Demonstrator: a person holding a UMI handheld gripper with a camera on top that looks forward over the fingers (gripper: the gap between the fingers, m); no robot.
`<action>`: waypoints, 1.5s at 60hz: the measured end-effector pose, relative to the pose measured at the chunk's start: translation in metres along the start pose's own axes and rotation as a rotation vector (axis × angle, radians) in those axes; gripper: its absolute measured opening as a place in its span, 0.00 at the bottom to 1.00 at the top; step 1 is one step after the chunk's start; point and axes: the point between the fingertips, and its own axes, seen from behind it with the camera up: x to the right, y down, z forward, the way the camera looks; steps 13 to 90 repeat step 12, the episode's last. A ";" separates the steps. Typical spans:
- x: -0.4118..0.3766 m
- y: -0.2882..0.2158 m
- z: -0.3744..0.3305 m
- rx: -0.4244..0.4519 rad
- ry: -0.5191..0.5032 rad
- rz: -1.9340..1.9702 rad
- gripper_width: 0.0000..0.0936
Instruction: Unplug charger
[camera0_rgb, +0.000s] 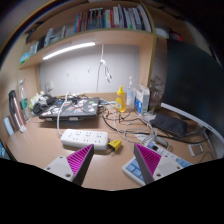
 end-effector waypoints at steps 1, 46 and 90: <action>0.000 0.000 -0.007 0.011 0.000 -0.002 0.94; 0.016 0.009 -0.087 0.104 0.019 0.001 0.94; 0.016 0.009 -0.087 0.104 0.019 0.001 0.94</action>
